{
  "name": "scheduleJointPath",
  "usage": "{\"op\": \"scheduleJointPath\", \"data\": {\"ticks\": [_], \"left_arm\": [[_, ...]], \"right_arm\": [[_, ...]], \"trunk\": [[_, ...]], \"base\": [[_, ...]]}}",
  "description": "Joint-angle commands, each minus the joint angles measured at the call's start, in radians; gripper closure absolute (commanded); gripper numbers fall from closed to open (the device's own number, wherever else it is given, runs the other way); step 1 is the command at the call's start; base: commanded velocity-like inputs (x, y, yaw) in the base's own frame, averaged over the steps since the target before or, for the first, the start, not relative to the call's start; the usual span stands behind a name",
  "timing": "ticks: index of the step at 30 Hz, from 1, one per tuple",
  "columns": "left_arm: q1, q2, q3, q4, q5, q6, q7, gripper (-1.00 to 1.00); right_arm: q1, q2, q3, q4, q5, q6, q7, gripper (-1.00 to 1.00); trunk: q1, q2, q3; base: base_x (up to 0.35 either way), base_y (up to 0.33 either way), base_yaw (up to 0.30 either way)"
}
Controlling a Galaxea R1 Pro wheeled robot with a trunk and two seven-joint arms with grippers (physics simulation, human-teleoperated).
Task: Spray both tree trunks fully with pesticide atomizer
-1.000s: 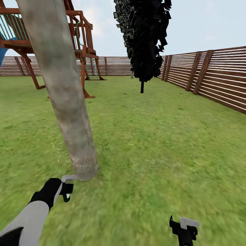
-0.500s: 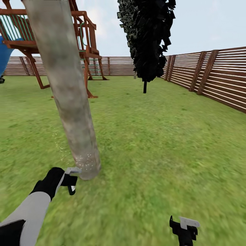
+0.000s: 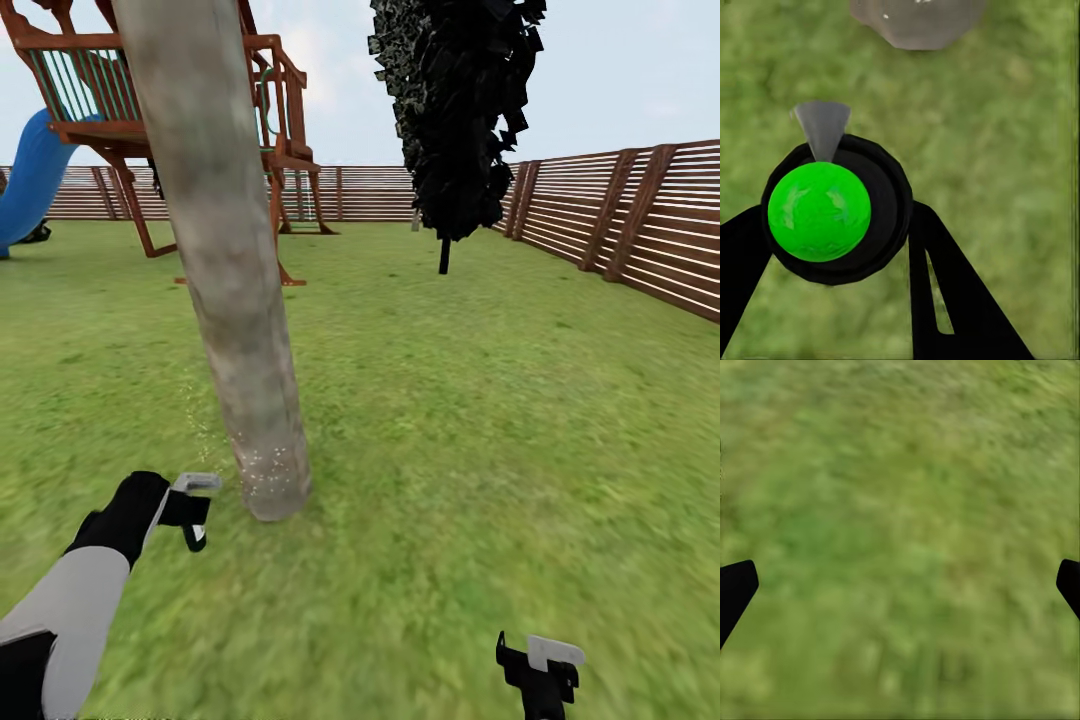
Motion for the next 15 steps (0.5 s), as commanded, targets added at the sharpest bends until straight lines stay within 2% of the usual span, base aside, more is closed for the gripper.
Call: {"op": "scheduleJointPath", "data": {"ticks": [1, 2, 3, 5, 7, 11, 15], "left_arm": [[-0.001, -0.016, 0.004, -0.025, -0.014, 0.015, -0.009, 1.00], [-0.002, -0.039, -0.005, -0.058, -0.014, 0.066, -0.009, 1.00], [-0.002, -0.048, -0.033, -0.081, -0.015, 0.105, -0.009, 1.00], [-0.001, -0.048, -0.086, -0.098, -0.014, 0.129, -0.009, 1.00], [0.000, -0.040, -0.102, -0.103, -0.012, 0.134, -0.020, 1.00], [0.000, -0.039, -0.103, -0.103, -0.012, 0.135, -0.033, 1.00], [0.000, -0.040, -0.103, -0.103, -0.012, 0.135, -0.036, 1.00]], "right_arm": [[-0.001, 0.000, -0.008, 0.001, 0.010, -0.003, -0.003, -1.00], [-0.001, 0.000, -0.008, 0.001, 0.010, -0.003, -0.003, -1.00], [-0.001, 0.000, -0.008, 0.001, 0.010, -0.003, -0.003, -1.00], [-0.001, -0.001, -0.008, 0.001, 0.010, -0.003, -0.003, -1.00], [-0.001, -0.001, -0.008, 0.001, 0.010, -0.003, -0.002, -1.00], [-0.001, -0.001, -0.008, 0.001, 0.010, -0.003, -0.003, -1.00], [-0.001, -0.001, -0.008, 0.001, 0.010, -0.003, -0.003, -1.00]], "trunk": [[0.000, 0.000, -0.001], [0.000, 0.000, -0.001], [0.000, 0.000, -0.001], [0.000, 0.000, -0.001], [0.000, 0.000, -0.001], [0.000, 0.000, -0.001], [0.000, 0.000, -0.001]], "base": [[0.000, 0.000, 0.197], [0.000, 0.000, 0.200], [0.020, -0.069, 0.082], [0.104, -0.177, 0.030], [0.154, -0.226, 0.007], [0.160, -0.242, 0.001], [-0.016, -0.277, 0.000]]}}
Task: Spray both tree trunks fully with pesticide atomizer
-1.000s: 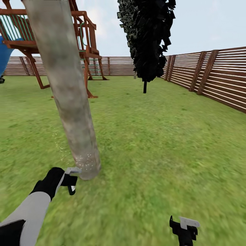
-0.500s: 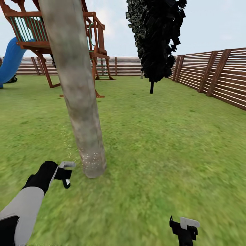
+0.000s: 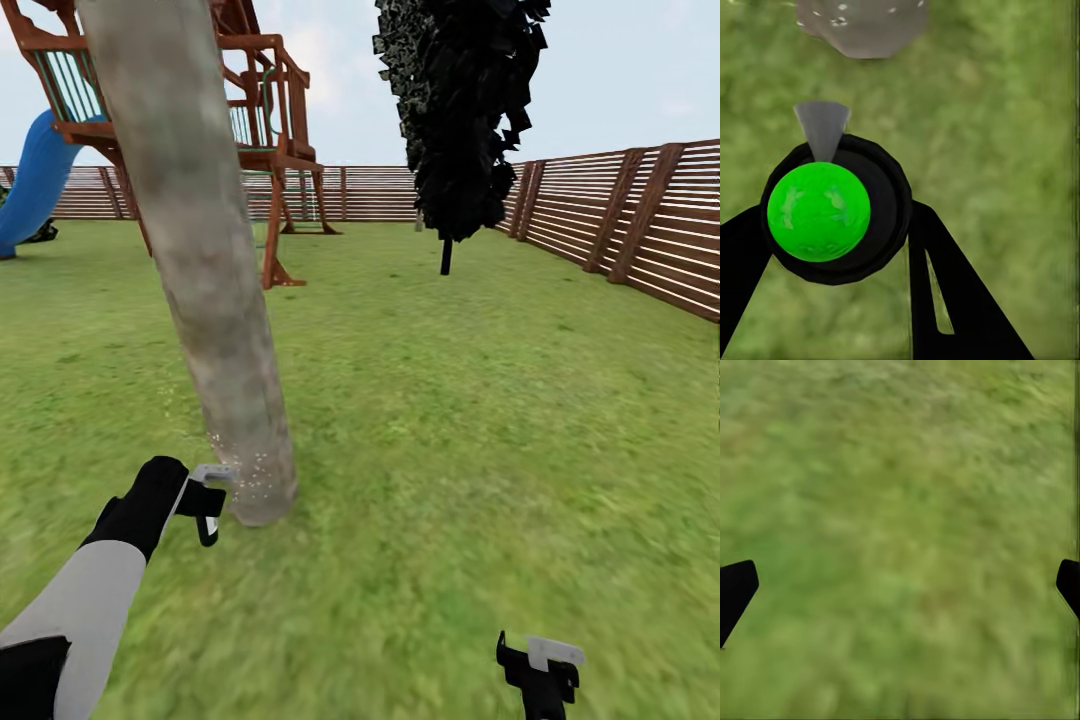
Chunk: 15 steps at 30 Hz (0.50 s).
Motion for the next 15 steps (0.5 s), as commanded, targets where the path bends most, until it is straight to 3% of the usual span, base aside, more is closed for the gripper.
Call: {"op": "scheduleJointPath", "data": {"ticks": [1, 6, 10, 15], "left_arm": [[-0.001, -0.001, 0.003, -0.001, -0.011, 0.003, -0.010, 1.00], [-0.001, -0.001, 0.005, -0.001, -0.011, 0.003, -0.010, 1.00], [-0.001, -0.004, 0.005, -0.001, -0.011, 0.003, -0.009, 1.00], [-0.001, -0.004, 0.006, -0.001, -0.011, 0.003, -0.009, 1.00]], "right_arm": [[-0.001, 0.000, -0.008, 0.001, 0.010, -0.002, -0.002, -1.00], [-0.001, 0.000, -0.008, 0.001, 0.010, -0.002, -0.002, -1.00], [-0.001, 0.001, -0.007, 0.001, 0.010, -0.002, -0.002, -1.00], [-0.001, 0.000, -0.008, 0.001, 0.010, -0.002, -0.002, -1.00]], "trunk": [[0.000, 0.000, -0.001], [0.000, 0.000, -0.001], [0.000, 0.000, -0.001], [0.000, 0.000, -0.001]], "base": [[-0.089, -0.280, 0.005], [-0.056, -0.281, 0.228], [0.087, -0.276, 0.252], [0.152, -0.266, 0.031]]}}
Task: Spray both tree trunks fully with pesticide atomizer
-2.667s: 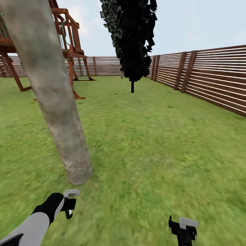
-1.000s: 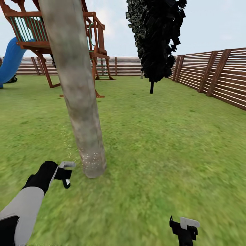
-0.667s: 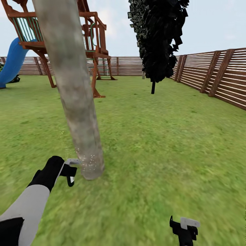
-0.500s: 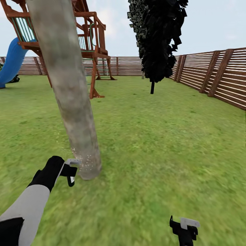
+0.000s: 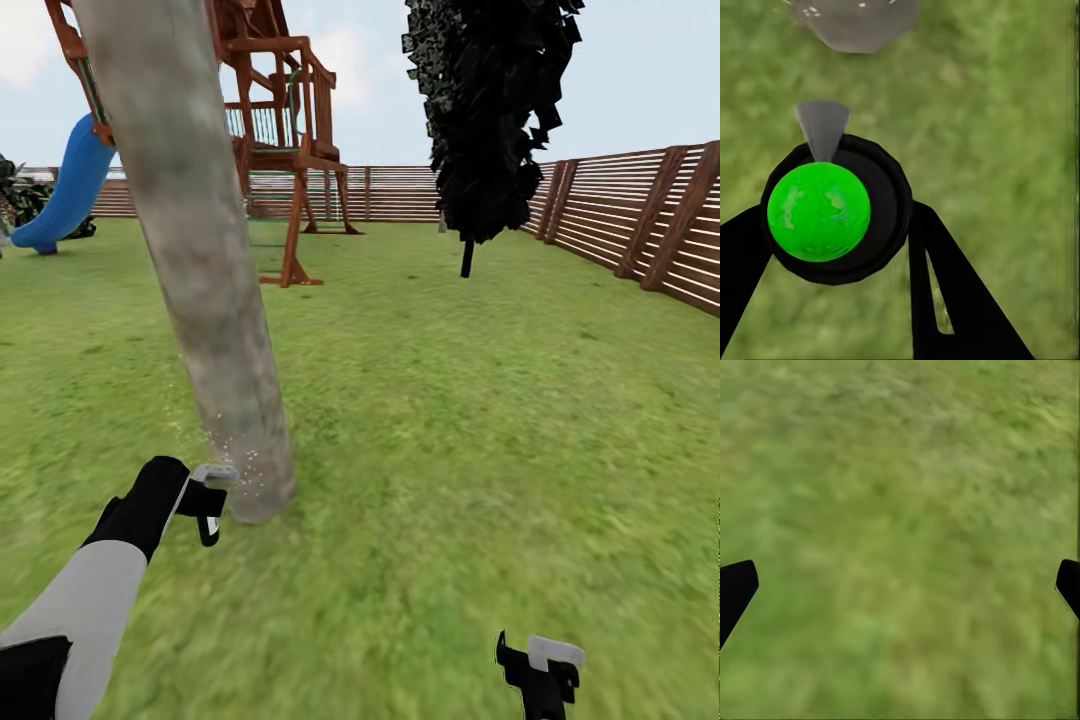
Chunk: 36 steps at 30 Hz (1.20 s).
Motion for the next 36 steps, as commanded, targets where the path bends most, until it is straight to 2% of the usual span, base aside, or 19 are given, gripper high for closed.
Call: {"op": "scheduleJointPath", "data": {"ticks": [1, 6, 13, 16, 27, 36], "left_arm": [[-0.001, 0.000, 0.003, -0.001, -0.011, 0.003, -0.010, 1.00], [0.001, 0.000, 0.003, -0.001, -0.011, 0.003, -0.010, 1.00], [0.007, 0.003, 0.005, 0.000, -0.012, 0.002, -0.009, 1.00], [0.005, 0.003, 0.006, 0.000, -0.012, 0.002, -0.008, 1.00], [0.001, 0.002, 0.007, 0.000, -0.012, 0.002, -0.008, 1.00], [0.002, 0.001, 0.008, 0.000, -0.012, 0.000, -0.008, 1.00]], "right_arm": [[-0.001, 0.000, -0.008, 0.001, 0.010, -0.002, -0.002, -1.00], [-0.001, 0.001, -0.007, 0.001, 0.010, -0.002, -0.002, -1.00], [-0.001, 0.002, -0.007, 0.001, 0.010, -0.002, -0.002, -1.00], [-0.001, 0.002, -0.007, 0.001, 0.010, -0.002, -0.002, -1.00], [-0.001, 0.002, -0.006, 0.001, 0.010, -0.002, -0.002, -1.00], [-0.001, 0.002, -0.007, 0.001, 0.010, -0.002, -0.002, -1.00]], "trunk": [[0.000, 0.000, -0.001], [0.000, 0.000, -0.001], [0.000, 0.000, -0.001], [0.000, 0.000, -0.001], [0.000, 0.000, -0.001], [0.000, 0.000, -0.001]], "base": [[0.155, -0.265, 0.002], [0.155, -0.265, 0.044], [0.136, -0.266, 0.262], [0.020, -0.275, 0.225], [0.001, -0.277, 0.025], [0.000, -0.277, 0.241]]}}
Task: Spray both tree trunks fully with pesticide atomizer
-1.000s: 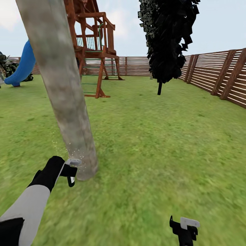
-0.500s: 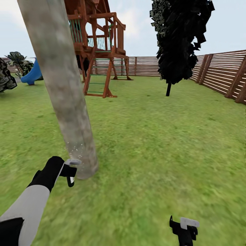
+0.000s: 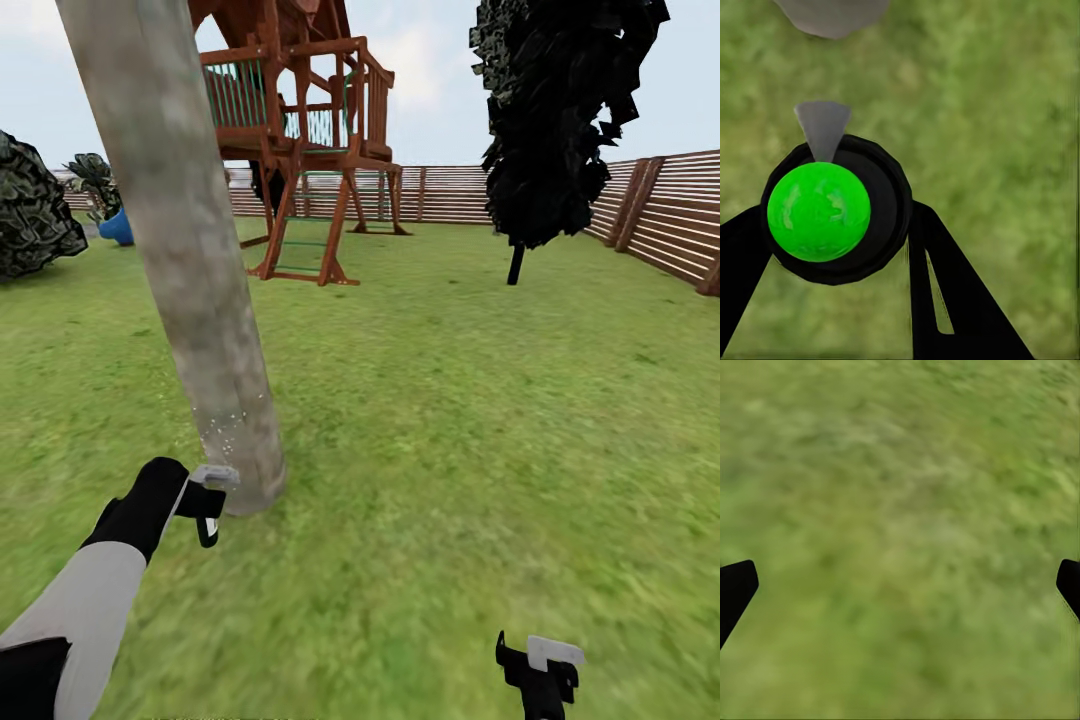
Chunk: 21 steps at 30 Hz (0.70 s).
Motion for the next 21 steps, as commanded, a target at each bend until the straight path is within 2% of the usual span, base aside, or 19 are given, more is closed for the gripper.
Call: {"op": "scheduleJointPath", "data": {"ticks": [1, 10, 14, 19, 20, 21], "left_arm": [[0.000, -0.001, 0.003, -0.001, -0.010, 0.003, -0.010, 1.00], [0.004, 0.000, 0.003, -0.001, -0.010, 0.003, -0.009, 1.00], [0.007, 0.001, 0.006, 0.000, -0.011, 0.001, -0.005, 1.00], [0.017, 0.035, 0.020, 0.014, -0.013, -0.008, -0.001, 1.00], [0.017, 0.030, 0.021, 0.015, -0.011, -0.009, 0.001, 1.00], [0.017, -0.003, 0.021, 0.015, -0.010, -0.010, 0.002, 1.00]], "right_arm": [[0.000, 0.000, -0.008, 0.001, 0.010, -0.002, -0.002, -1.00], [0.000, -0.001, -0.009, 0.001, 0.010, -0.002, -0.003, -1.00], [0.000, -0.001, -0.009, 0.001, 0.010, -0.002, -0.003, -1.00], [0.000, 0.000, -0.009, 0.001, 0.010, -0.002, -0.003, -1.00], [0.000, 0.000, -0.008, 0.001, 0.010, -0.002, -0.003, -1.00], [0.000, 0.000, -0.008, 0.001, 0.010, -0.002, -0.003, -1.00]], "trunk": [[0.000, 0.000, -0.001], [0.000, 0.000, -0.001], [0.000, 0.000, -0.001], [0.000, 0.000, -0.001], [0.000, 0.000, -0.001], [0.000, 0.000, -0.001]], "base": [[0.000, -0.277, 0.047], [0.001, -0.277, 0.005], [0.155, -0.239, 0.000], [0.235, -0.193, 0.186], [0.240, -0.191, 0.269], [0.240, -0.190, 0.118]]}}
